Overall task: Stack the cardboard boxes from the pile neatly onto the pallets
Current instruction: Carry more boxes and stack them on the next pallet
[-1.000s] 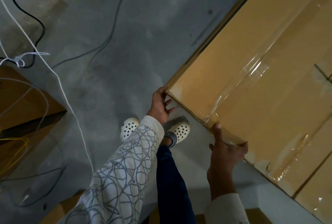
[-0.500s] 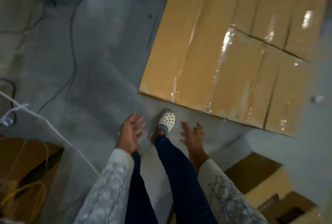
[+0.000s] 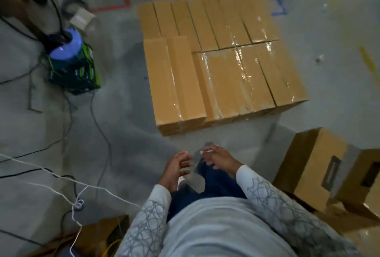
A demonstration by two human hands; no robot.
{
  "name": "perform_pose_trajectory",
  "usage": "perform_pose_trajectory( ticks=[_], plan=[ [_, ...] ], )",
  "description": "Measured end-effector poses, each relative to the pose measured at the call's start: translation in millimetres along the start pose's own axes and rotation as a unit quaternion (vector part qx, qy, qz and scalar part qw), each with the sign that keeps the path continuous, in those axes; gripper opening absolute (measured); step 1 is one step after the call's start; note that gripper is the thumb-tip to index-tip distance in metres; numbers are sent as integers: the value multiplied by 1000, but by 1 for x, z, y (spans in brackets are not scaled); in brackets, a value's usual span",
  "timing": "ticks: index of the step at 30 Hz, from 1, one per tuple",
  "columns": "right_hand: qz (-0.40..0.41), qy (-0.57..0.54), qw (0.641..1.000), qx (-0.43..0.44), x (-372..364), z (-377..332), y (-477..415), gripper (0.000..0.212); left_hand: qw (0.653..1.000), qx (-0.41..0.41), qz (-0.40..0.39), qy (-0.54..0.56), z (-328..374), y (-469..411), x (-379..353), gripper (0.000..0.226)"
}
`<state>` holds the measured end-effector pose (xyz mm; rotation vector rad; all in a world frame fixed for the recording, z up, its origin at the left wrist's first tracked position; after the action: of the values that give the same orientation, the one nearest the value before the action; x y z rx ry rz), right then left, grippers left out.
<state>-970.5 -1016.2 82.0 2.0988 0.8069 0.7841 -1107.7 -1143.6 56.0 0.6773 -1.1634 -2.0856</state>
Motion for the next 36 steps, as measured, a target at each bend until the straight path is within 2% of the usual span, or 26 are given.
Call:
perform_pose_trajectory(
  ticks=[2,7,12,16,22,27,29,31,34,36],
  plan=[
    [-22,-50,998,-20,11,-2,17,27,998,-22,-22,-49,13,11,-8,25],
    [-18,-190,981,-19,42,6,31,34,994,-31,-65,-79,32,24,-29,31],
    [-14,-344,937,-60,71,19,30,44,998,8,-57,-25,16,20,-51,34],
    [-28,-405,911,-78,99,31,24,44,998,30,-49,-3,9,15,-79,33],
    [-68,-381,919,-76,163,51,-4,43,999,23,-4,23,3,-1,-150,34],
    [-79,-342,932,-86,250,57,-47,37,997,20,56,42,-15,-9,-237,36],
    [-80,-359,927,-79,275,54,-57,37,997,24,58,38,-21,-5,-262,33],
    [-113,-368,920,-79,296,51,-69,38,999,28,41,15,-22,-1,-288,31],
    [-176,-339,921,-77,305,50,-77,43,1000,5,21,-11,-18,3,-302,33],
    [-194,-321,924,-72,307,48,-78,45,999,-16,41,-29,-11,-1,-305,33]
  ],
)
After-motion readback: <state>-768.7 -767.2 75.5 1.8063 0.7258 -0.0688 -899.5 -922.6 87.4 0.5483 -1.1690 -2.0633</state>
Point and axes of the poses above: each hand's wrist, its own y-axis away from the middle knuckle, its own x-axis out of the back of the hand, z = x × y, the point moved 1 cm from there along -y, towards the middle knuckle, and after that the axes turned 8 degrees about z, right-handed, at the moved point
